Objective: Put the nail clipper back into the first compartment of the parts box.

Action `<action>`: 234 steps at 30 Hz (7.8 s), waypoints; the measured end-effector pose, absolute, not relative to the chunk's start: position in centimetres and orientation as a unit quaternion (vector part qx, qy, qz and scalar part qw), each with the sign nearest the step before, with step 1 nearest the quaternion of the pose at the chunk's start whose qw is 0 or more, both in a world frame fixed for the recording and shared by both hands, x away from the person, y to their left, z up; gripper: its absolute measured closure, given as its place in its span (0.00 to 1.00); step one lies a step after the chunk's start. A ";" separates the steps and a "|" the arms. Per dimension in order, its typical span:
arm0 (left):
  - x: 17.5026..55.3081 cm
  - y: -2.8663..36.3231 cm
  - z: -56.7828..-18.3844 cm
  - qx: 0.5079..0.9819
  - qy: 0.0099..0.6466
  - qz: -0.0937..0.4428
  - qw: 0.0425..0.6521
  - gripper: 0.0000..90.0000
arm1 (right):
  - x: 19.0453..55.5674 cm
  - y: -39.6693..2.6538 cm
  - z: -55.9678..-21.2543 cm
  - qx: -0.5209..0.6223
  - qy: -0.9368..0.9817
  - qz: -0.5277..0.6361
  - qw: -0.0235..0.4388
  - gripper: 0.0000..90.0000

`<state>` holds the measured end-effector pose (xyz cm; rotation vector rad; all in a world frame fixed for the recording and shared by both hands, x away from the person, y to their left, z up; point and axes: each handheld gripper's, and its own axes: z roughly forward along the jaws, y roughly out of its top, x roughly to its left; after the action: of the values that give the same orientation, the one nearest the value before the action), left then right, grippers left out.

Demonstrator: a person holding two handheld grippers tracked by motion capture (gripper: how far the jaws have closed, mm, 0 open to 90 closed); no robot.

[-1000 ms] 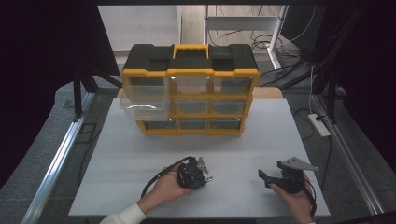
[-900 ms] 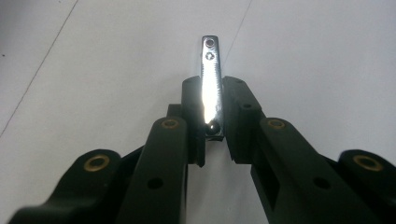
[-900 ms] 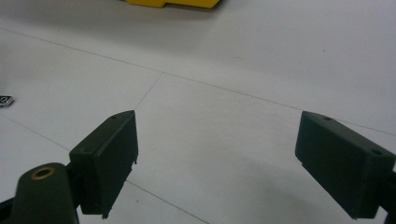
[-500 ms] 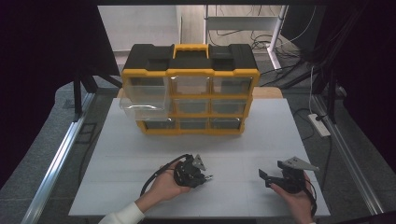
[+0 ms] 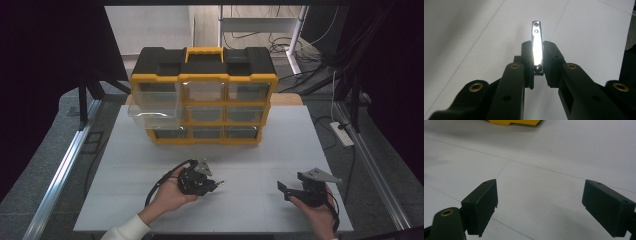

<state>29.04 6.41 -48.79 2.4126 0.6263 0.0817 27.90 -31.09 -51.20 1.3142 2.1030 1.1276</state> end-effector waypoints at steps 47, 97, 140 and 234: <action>28.9 11.0 -44.0 0.872 0.271 0.077 0.400 0.88 | 27.9 -31.1 -51.2 0.472 0.756 0.403 0.209 0.15; 28.0 13.0 -41.1 0.842 0.274 0.114 0.450 0.88 | 27.9 -31.1 -51.2 0.472 0.757 0.401 0.207 0.15; 27.6 13.3 -40.1 0.832 0.270 0.133 0.466 0.88 | 28.1 -31.1 -51.4 0.472 0.761 0.396 0.204 0.16; 27.2 14.2 -32.6 0.782 0.249 0.188 0.539 0.88 | 28.0 -31.3 -51.1 0.478 0.751 0.404 0.207 0.15</action>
<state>27.17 14.21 -32.58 1.8607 0.5928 0.4482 27.98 -31.26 -51.09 1.3318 2.0925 1.1260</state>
